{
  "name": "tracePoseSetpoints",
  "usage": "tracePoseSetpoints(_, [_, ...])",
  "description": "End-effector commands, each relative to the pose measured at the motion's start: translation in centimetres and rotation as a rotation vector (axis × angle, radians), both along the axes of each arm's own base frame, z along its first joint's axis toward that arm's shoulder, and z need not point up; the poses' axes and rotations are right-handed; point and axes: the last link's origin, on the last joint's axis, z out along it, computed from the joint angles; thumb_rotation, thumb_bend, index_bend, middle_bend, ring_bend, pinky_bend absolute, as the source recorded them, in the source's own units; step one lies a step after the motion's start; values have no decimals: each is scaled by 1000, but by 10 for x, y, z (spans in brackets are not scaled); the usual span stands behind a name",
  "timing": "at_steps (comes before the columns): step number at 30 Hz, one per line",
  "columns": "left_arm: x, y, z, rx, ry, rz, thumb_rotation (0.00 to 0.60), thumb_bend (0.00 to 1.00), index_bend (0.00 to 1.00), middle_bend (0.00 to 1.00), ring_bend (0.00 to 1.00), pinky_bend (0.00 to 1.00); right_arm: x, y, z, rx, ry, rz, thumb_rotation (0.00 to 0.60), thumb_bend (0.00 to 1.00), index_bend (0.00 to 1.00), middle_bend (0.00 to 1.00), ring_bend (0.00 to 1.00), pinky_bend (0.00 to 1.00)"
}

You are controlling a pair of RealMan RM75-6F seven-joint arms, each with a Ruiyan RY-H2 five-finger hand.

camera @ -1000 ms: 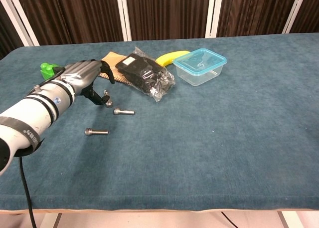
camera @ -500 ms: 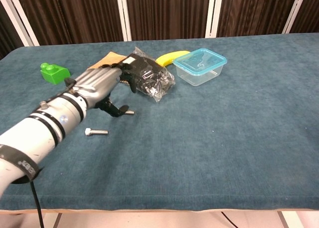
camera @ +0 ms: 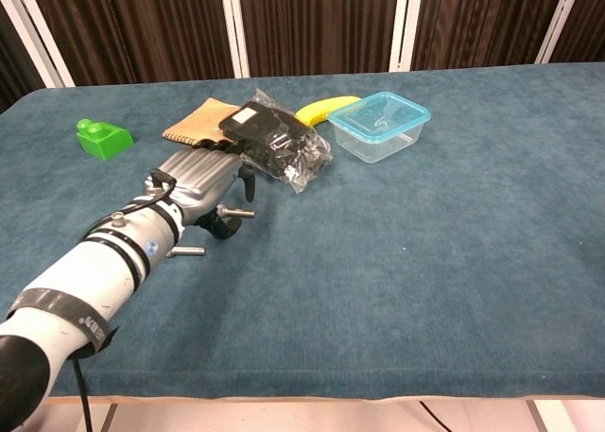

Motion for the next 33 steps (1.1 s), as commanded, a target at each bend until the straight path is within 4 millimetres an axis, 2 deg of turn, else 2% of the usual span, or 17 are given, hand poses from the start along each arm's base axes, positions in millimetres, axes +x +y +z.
tracePoseSetpoints(1, [1, 1, -3, -3, 6, 1, 600, 380, 451, 4, 0, 0, 0, 0, 0, -1, -2, 0, 600, 289, 0, 0, 0, 36])
tracePoseSetpoints(8, [-2, 6, -12, -2, 48, 18, 600, 378, 460, 3, 0, 0, -1, 1, 2, -2, -7, 2, 600, 289, 0, 0, 0, 36])
tracePoseSetpoints(19, [-2, 9, -13, 0, 45, 22, 600, 378, 511, 5, 0, 0, -1, 1, 2, -2, -7, 1, 600, 290, 0, 0, 0, 36])
tracePoseSetpoints(33, [0, 6, -14, -13, 21, 8, 600, 379, 518, 10, 0, 0, -1, 2, 3, -5, -8, -1, 600, 289, 0, 0, 0, 36])
